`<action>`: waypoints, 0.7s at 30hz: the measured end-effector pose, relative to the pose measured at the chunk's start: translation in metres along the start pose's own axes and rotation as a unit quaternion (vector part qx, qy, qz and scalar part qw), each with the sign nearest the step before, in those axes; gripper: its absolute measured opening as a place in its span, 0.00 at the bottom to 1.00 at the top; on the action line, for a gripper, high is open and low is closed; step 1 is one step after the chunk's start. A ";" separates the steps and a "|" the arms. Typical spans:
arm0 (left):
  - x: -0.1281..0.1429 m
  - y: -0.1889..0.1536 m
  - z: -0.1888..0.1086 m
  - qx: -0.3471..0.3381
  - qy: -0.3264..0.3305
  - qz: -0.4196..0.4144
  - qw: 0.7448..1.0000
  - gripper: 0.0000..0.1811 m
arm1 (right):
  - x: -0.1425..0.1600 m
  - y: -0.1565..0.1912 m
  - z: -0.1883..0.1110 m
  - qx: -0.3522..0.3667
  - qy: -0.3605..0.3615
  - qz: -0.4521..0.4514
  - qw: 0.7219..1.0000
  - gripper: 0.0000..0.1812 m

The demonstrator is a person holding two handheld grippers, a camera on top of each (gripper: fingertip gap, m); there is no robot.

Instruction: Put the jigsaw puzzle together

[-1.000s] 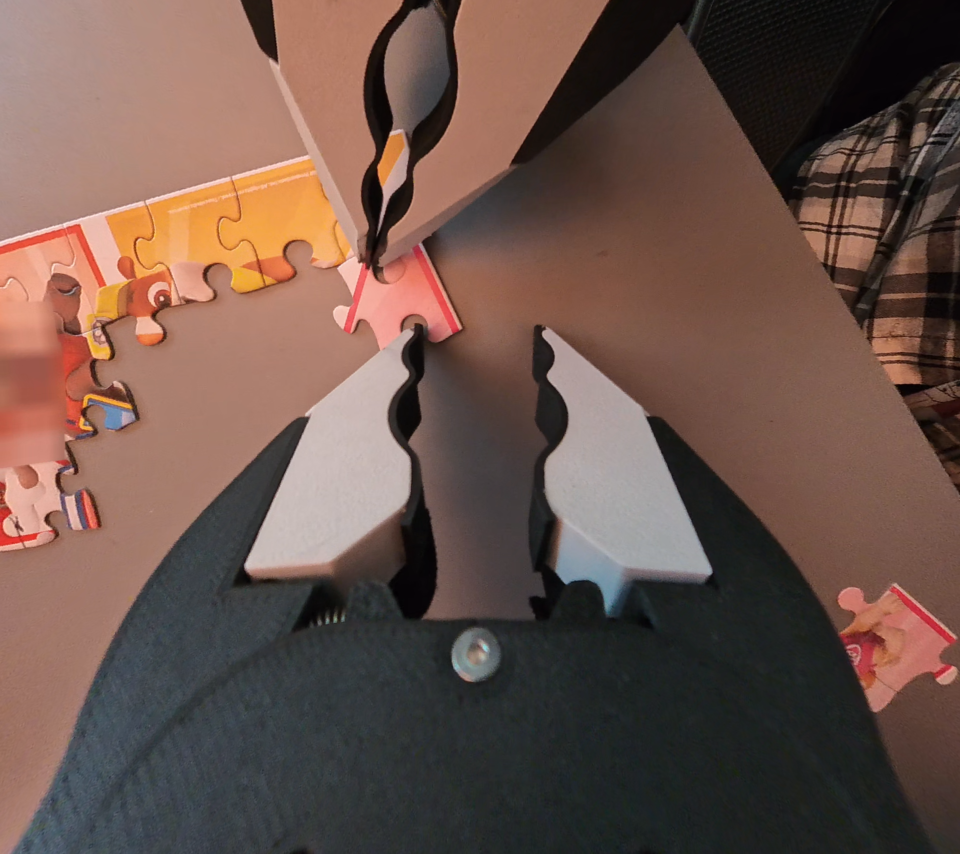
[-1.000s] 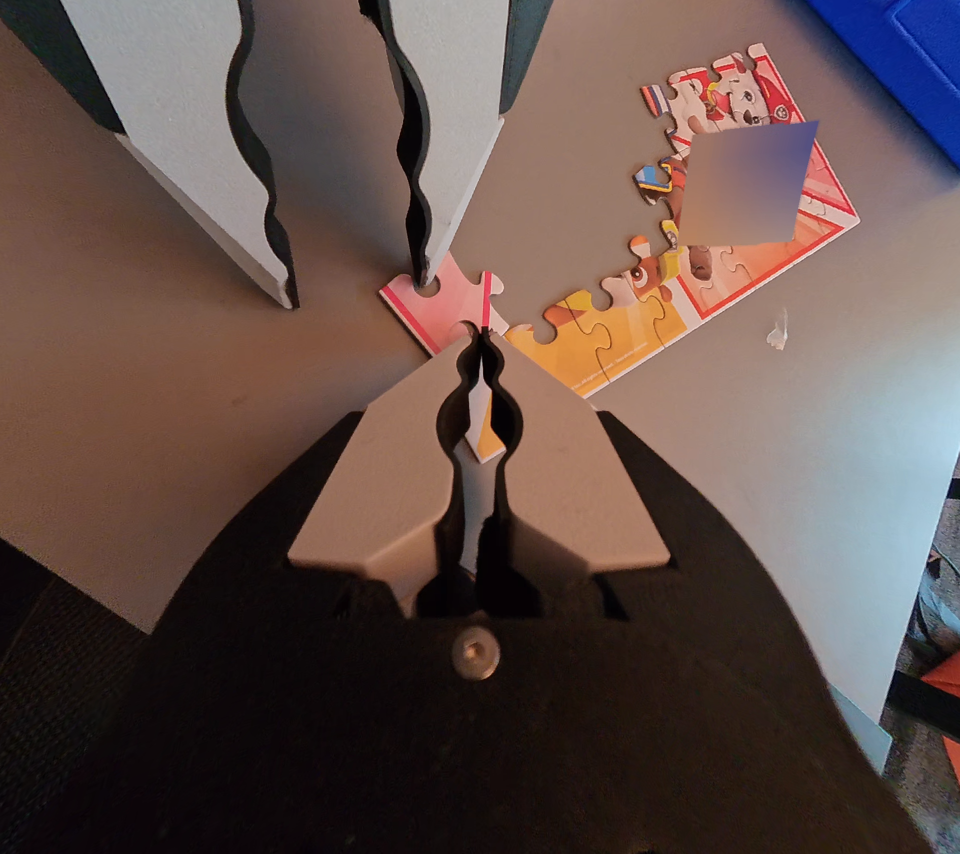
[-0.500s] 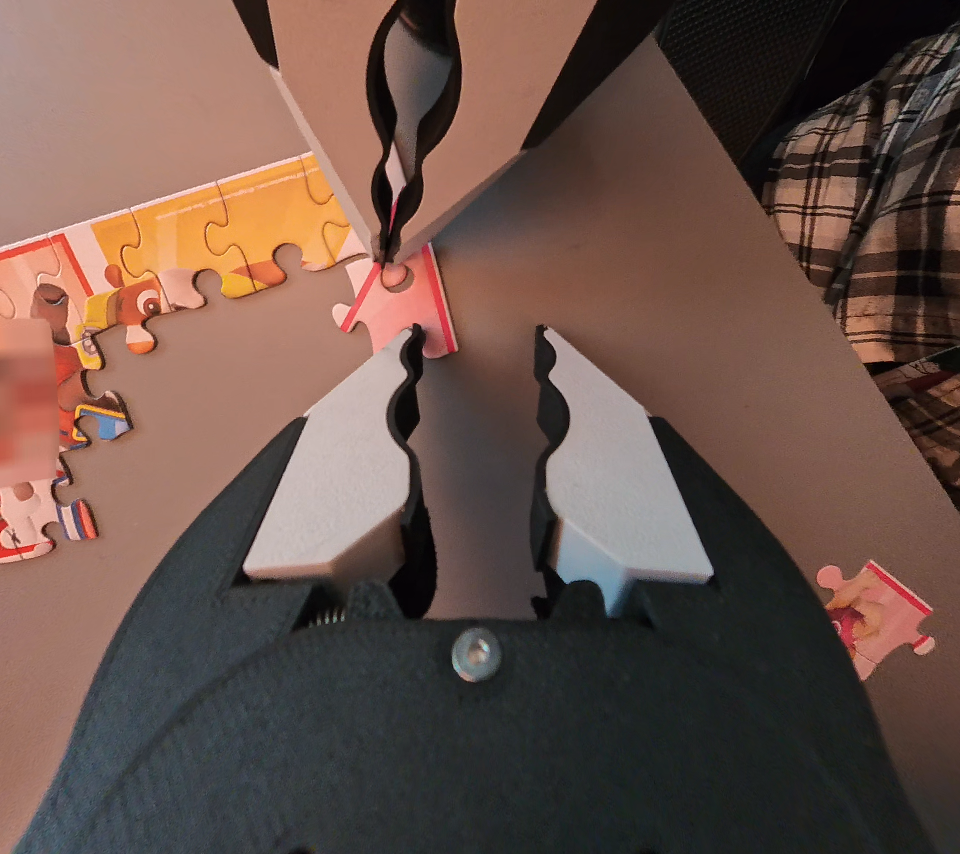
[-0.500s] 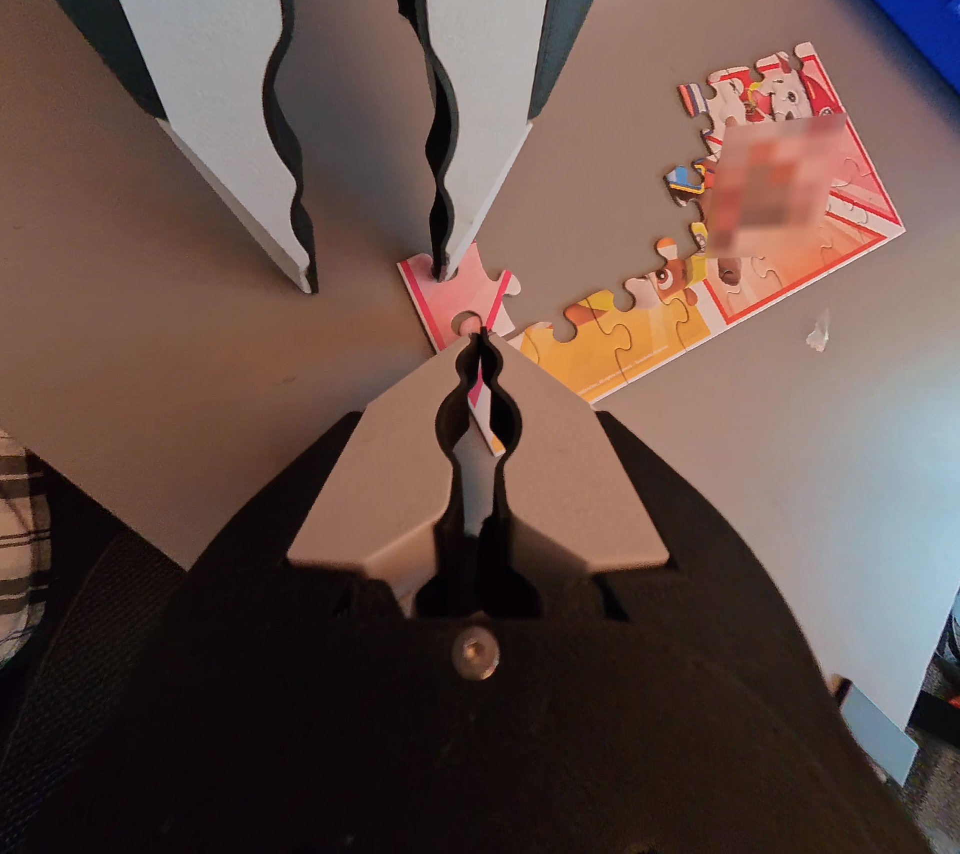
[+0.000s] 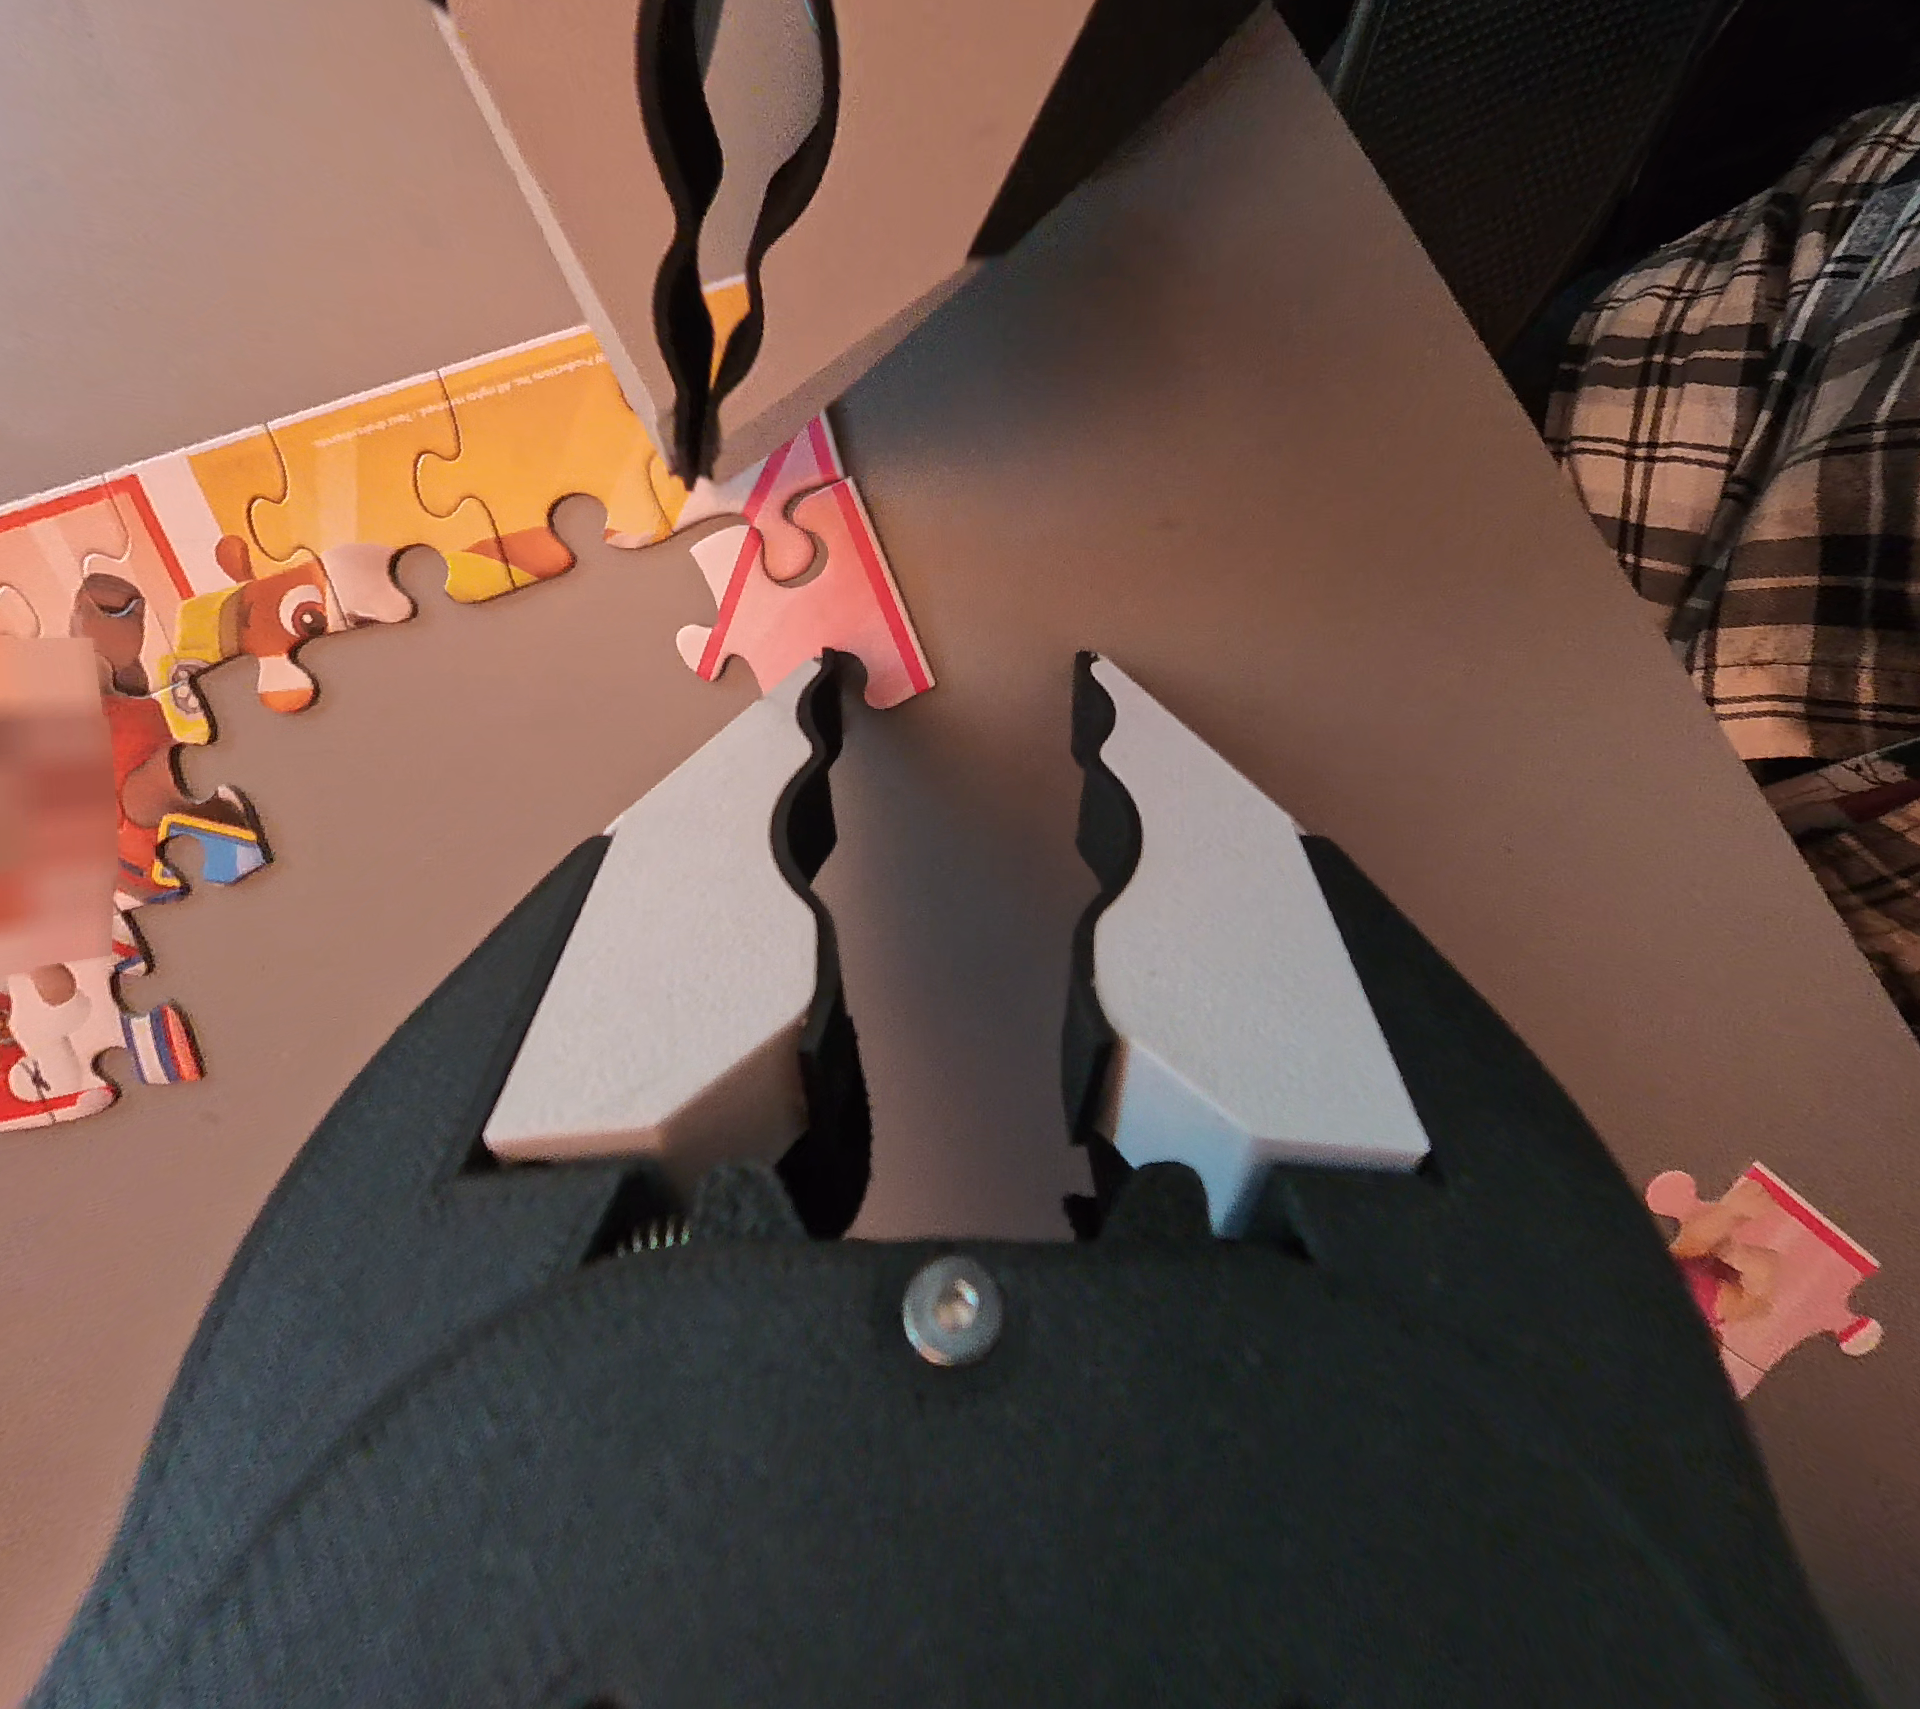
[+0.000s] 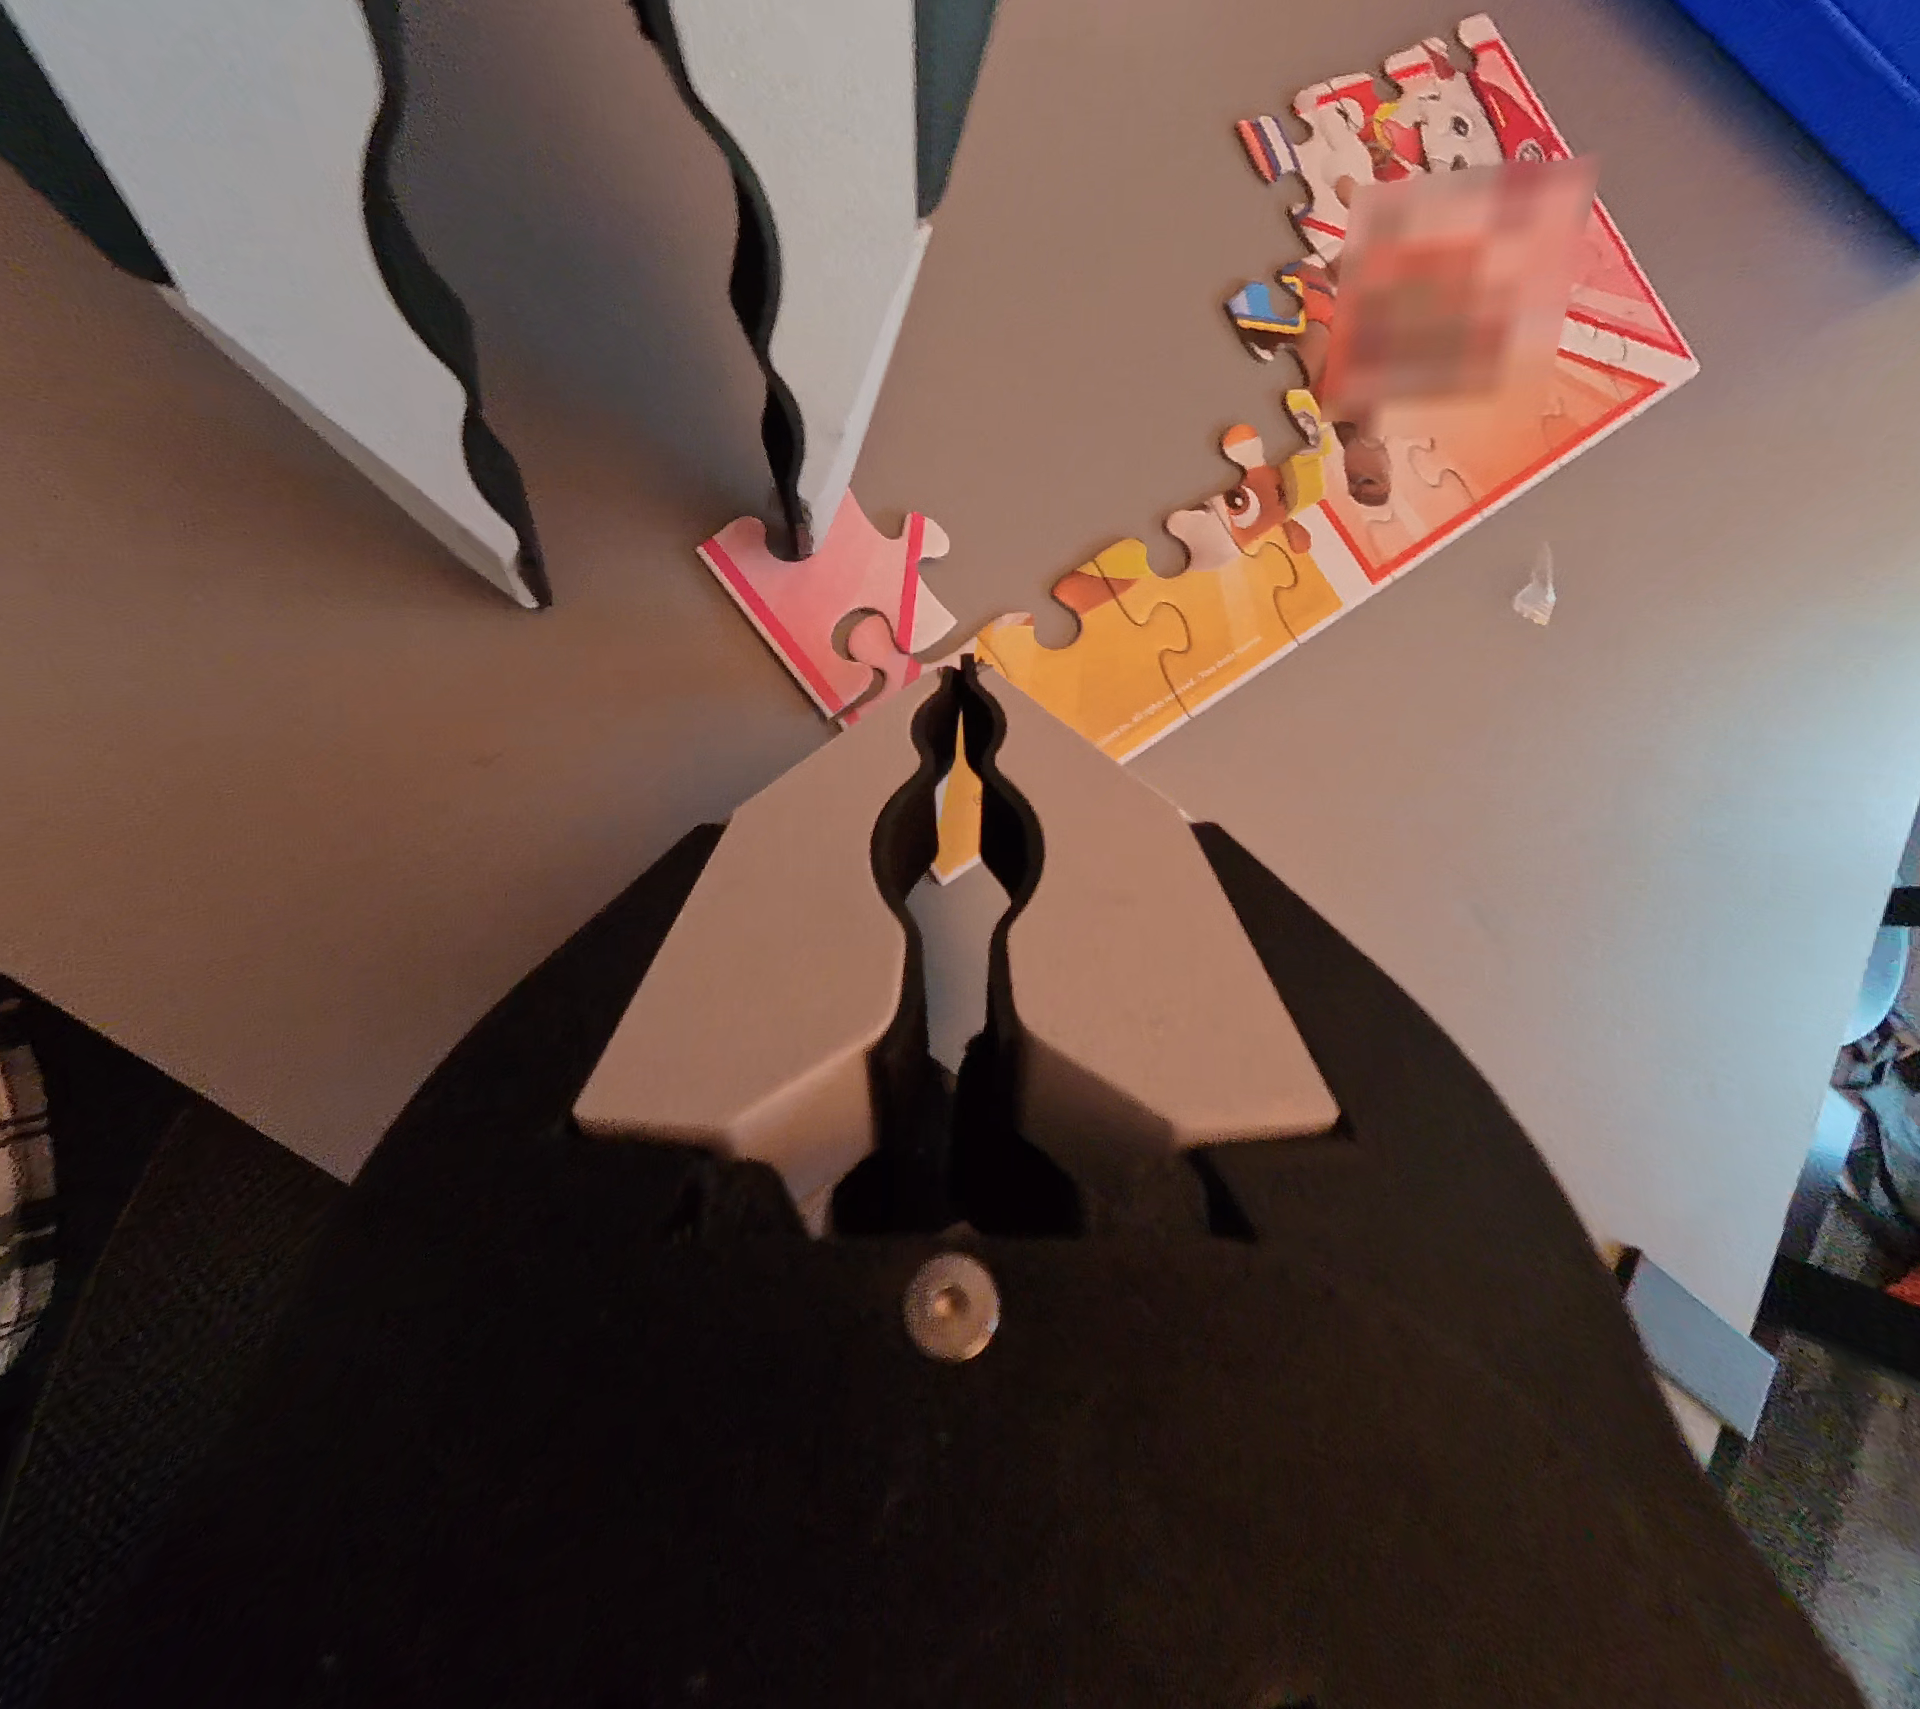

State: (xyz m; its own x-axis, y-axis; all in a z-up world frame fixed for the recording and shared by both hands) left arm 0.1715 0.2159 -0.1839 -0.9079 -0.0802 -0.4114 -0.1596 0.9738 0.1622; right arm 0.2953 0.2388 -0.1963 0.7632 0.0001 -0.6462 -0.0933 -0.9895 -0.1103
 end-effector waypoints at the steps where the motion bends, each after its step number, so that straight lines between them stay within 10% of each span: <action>1: 0.000 0.000 0.000 0.000 0.000 0.000 1.000 0.24 | 0.001 -0.001 0.000 0.001 0.004 0.004 1.000 0.00; 21: 0.001 0.009 -0.001 0.013 0.010 0.029 0.999 0.20 | 0.004 0.000 0.000 -0.010 -0.012 -0.002 1.000 0.00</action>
State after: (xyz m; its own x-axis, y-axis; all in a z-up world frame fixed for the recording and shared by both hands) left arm 0.1692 0.2243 -0.1817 -0.9231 -0.0279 -0.3835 -0.0968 0.9821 0.1615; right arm 0.2986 0.2384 -0.1986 0.7482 0.0065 -0.6634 -0.0784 -0.9921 -0.0982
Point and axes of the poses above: each gripper's, where its closed fingertips meet, z out along the fingers, x out of its underside, y = z × x across the jaws, the point moved 10 cm from there along -z, back along the fingers, and after that the axes turned 10 degrees about -x, right-handed, at the moved point
